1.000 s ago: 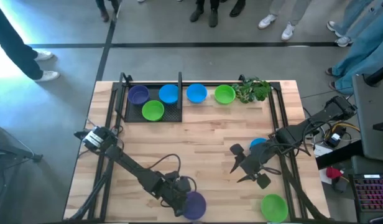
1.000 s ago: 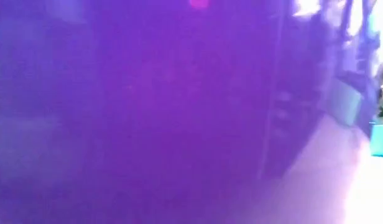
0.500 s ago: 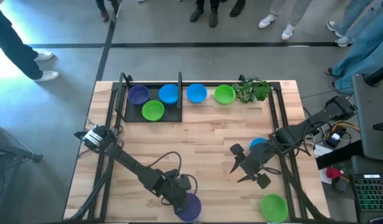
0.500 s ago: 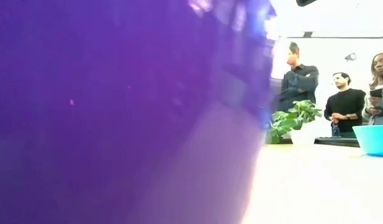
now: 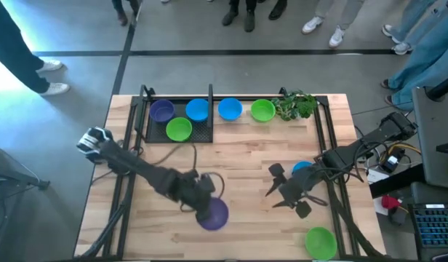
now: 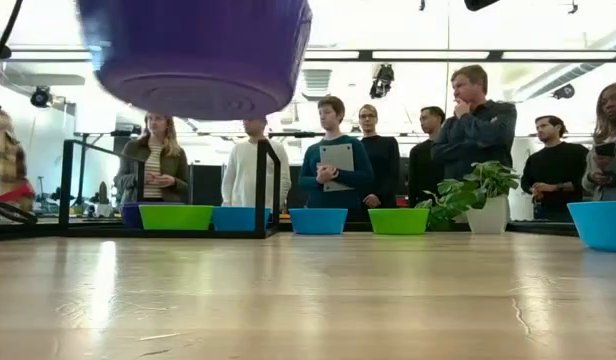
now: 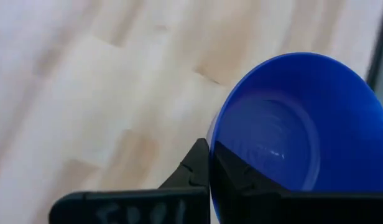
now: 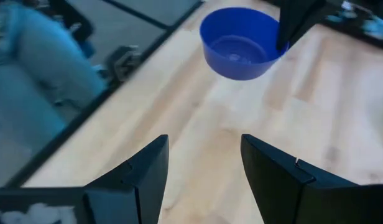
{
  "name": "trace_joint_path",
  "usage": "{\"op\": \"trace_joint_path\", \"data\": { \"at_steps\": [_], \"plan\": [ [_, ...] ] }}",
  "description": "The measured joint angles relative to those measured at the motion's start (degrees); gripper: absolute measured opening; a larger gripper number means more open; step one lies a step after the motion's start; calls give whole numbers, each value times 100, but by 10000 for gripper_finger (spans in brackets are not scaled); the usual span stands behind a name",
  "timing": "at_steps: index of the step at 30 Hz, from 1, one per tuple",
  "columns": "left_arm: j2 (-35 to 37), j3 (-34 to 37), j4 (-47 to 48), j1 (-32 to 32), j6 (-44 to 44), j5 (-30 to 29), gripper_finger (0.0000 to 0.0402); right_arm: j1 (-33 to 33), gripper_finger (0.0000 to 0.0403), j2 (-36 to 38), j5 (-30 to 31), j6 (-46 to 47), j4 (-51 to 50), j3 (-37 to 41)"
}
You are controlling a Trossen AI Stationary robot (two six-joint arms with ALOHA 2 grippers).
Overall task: Pick & Place Mini bowls
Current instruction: Stack the purple bowl on the purple bowl on the shelf
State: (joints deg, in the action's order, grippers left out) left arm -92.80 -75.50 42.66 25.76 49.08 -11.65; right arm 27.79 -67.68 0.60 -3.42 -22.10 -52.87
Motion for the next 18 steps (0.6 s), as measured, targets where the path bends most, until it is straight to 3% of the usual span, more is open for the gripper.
{"op": "trace_joint_path", "data": {
  "at_steps": [10, 18],
  "plan": [
    [984, 2, 1300, -1212, -604, 146, 0, -294, 199, 2, 1582, 563, 291, -8],
    [1512, 4, 1944, -2481, -1226, 510, 0, -1079, 199, 2, 1654, 624, 627, -10]
  ]
}}
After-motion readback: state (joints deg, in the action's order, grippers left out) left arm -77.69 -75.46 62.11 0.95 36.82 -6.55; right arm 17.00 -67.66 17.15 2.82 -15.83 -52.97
